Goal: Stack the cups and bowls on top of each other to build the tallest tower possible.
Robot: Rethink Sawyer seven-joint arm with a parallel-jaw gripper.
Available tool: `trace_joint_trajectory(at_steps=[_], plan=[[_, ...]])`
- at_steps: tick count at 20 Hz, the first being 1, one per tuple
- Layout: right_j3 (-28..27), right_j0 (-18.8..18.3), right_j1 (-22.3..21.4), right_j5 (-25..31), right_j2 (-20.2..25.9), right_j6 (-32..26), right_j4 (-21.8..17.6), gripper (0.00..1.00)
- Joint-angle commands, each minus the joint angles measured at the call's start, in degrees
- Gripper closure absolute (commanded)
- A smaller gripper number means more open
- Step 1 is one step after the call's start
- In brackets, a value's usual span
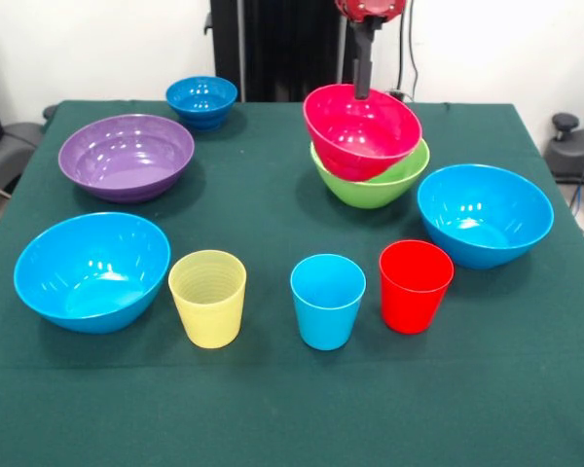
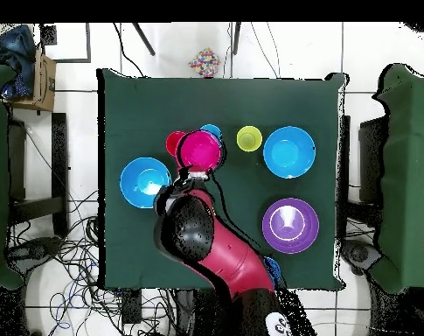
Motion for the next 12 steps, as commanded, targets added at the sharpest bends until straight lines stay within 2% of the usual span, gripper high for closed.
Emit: trace_joint_trajectory(at_steps=[1,4,7,10,12], plan=[[4.86,5.46,-0.07,2.61,1.54,12.86,2.36,1.0],[1.29,14.03,2.17,8.68,-8.43,11.64,6.06,1.0],[-2.86,20.88,4.94,15.66,-16.82,13.24,6.8,1.0],[-4.48,23.75,6.06,17.84,-19.98,14.47,6.9,1.0],[-4.3,23.8,5.89,17.62,-20.16,14.3,6.91,1.0]])
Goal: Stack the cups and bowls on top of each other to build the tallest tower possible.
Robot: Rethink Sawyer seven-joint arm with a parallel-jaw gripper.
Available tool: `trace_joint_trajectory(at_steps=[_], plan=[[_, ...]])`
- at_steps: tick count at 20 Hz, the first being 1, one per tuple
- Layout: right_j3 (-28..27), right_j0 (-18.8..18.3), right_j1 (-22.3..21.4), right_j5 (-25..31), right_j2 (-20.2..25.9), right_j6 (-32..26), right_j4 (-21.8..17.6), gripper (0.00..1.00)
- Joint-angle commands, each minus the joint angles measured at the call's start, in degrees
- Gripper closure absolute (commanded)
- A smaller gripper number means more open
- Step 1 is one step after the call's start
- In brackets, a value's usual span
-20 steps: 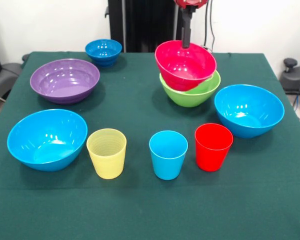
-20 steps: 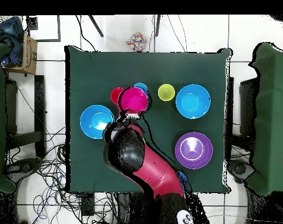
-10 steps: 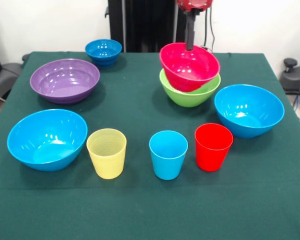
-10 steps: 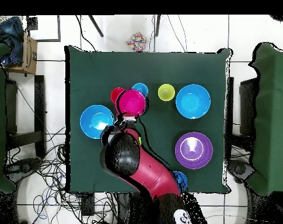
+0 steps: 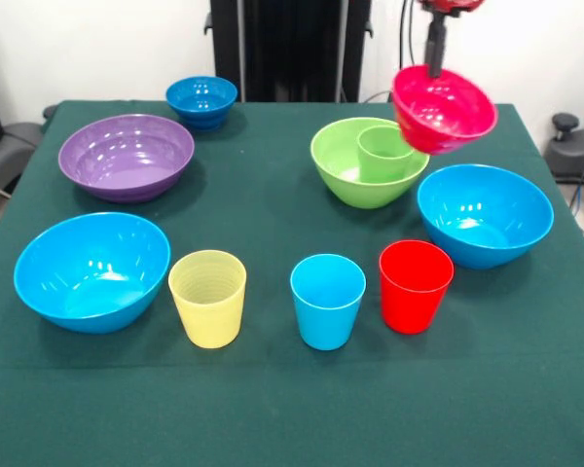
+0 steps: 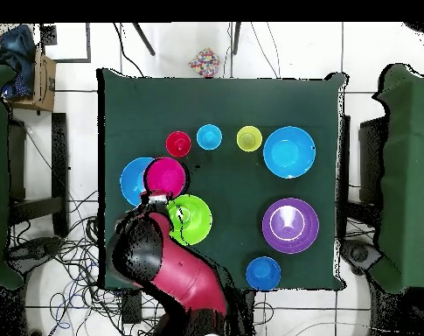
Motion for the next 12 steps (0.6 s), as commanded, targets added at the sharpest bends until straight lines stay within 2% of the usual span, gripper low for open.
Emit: trace_joint_trajectory(at_steps=[1,2,4,6,7,12], plan=[[-2.83,3.13,3.47,9.12,-6.02,14.13,3.01,1.0],[-2.58,3.15,3.39,8.43,-5.96,14.02,3.19,1.0],[0.42,-0.6,1.2,4.68,-1.44,12.35,3.65,1.0],[4.45,-7.45,-1.75,-0.12,6.65,10.6,3.2,1.0],[5.68,-9.83,-2.55,-2.24,9.72,10.82,2.35,1.0],[9.34,-17.78,-4.49,-7.53,18.97,14.13,-2.09,1.0]])
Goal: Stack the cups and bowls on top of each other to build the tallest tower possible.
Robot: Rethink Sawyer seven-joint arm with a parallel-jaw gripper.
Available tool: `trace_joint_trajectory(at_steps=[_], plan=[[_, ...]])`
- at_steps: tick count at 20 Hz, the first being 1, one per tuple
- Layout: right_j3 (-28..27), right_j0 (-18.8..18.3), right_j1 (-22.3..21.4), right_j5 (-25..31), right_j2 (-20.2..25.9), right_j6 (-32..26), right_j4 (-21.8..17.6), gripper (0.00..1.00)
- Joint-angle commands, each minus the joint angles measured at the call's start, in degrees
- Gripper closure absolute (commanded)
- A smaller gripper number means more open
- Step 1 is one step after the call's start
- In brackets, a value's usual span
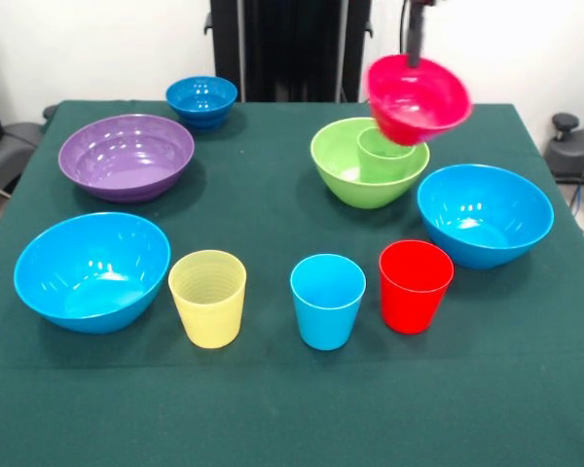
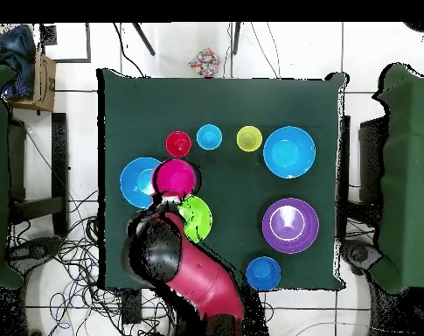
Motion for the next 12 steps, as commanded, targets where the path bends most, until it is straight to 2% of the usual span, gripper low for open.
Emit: trace_joint_trajectory(at_steps=[1,3,7,10,12], plan=[[7.72,-11.51,-1.51,-9.39,17.34,15.22,-3.53,1.0],[8.07,-12.73,-1.61,-10.15,18.83,15.87,-4.28,1.0],[7.75,-11.46,-1.54,-9.61,17.56,15.0,-2.83,1.0],[5.71,-6.1,-0.72,-6.43,11.22,11.44,0.65,1.0],[4.59,-3.79,-0.16,-4.7,8.63,10.61,1.86,1.0]])
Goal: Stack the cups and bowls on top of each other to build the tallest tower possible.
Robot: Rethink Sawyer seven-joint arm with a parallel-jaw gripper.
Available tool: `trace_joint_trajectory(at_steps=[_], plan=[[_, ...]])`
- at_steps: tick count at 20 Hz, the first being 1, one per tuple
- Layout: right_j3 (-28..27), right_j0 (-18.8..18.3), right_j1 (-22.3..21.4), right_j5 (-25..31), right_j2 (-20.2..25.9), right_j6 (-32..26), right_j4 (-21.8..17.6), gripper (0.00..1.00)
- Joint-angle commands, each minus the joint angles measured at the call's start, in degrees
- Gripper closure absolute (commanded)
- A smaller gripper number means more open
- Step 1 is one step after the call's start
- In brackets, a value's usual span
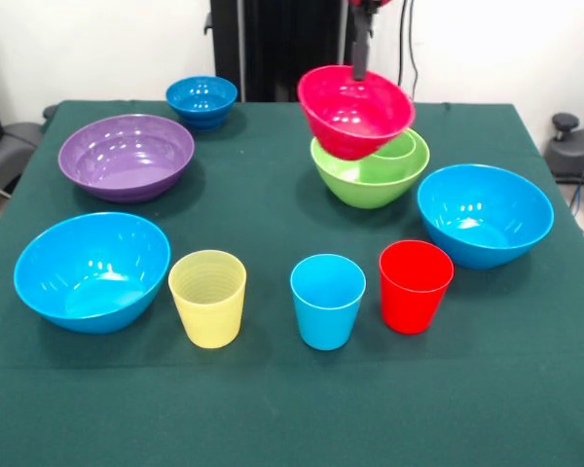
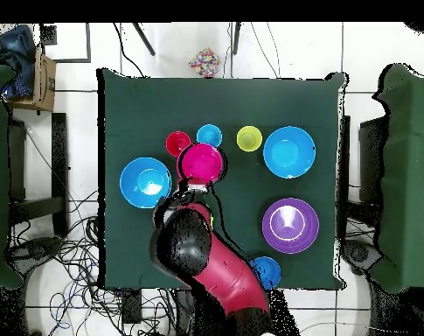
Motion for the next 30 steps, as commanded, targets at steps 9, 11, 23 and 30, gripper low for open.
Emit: trace_joint_trajectory(at_steps=[9,11,23,30], plan=[[0.17,8.38,2.03,6.19,-2.99,9.77,2.11,1.0],[0.66,7.56,1.69,5.06,-1.76,10.22,1.69,1.0],[4.06,3.6,-0.37,2.14,3.08,11.54,-0.47,1.0],[1.65,8.71,0.61,7.02,-3.21,9.66,1.79,1.0]])
